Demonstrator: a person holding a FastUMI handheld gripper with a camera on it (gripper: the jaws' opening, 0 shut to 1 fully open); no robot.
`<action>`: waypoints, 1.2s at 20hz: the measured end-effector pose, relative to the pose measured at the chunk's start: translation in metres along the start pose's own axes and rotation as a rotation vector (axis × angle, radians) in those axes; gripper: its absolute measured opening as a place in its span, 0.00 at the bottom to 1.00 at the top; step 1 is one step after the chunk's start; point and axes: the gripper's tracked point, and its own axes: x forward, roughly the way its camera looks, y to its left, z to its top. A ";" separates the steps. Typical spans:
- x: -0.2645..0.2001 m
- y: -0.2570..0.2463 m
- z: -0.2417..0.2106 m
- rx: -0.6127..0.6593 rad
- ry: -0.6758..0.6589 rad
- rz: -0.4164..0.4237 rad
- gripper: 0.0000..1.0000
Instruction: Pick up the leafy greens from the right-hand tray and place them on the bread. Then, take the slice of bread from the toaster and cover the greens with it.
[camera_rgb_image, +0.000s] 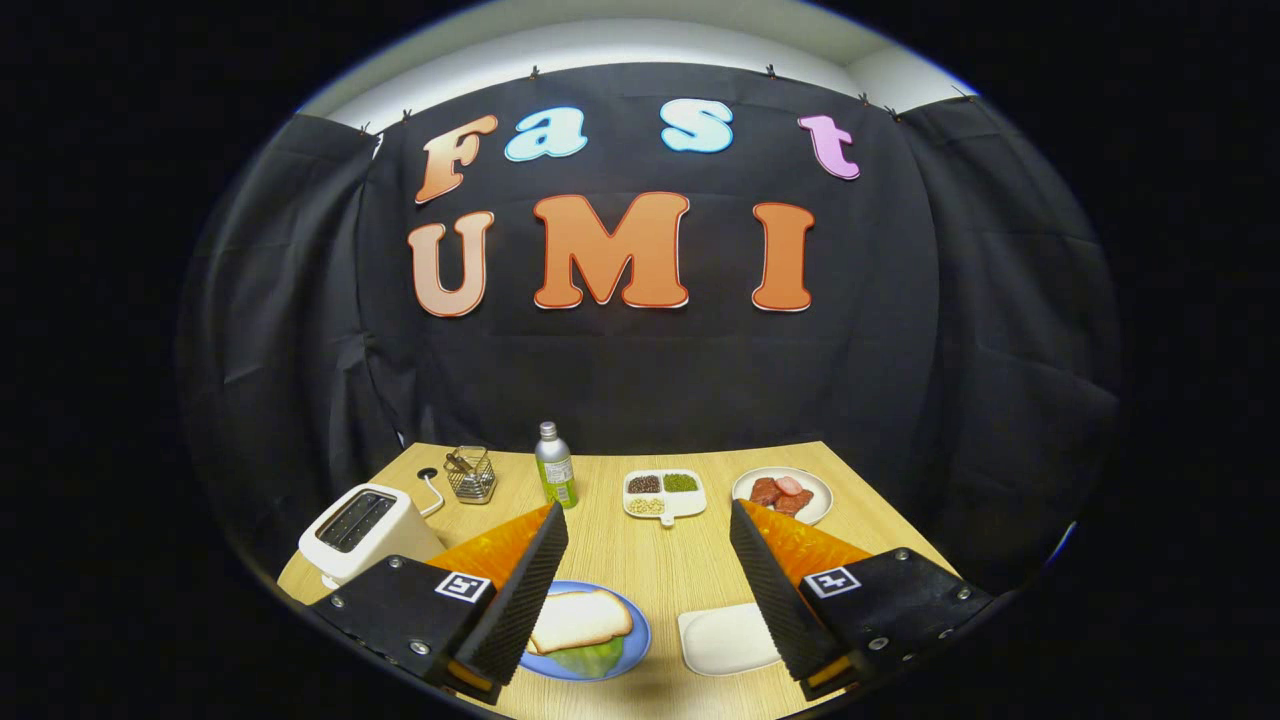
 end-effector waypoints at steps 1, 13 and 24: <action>-0.001 0.001 -0.001 0.003 0.003 -0.001 0.98; -0.010 -0.006 -0.008 0.031 0.014 -0.022 0.98; -0.010 -0.019 -0.006 0.038 0.009 -0.046 0.98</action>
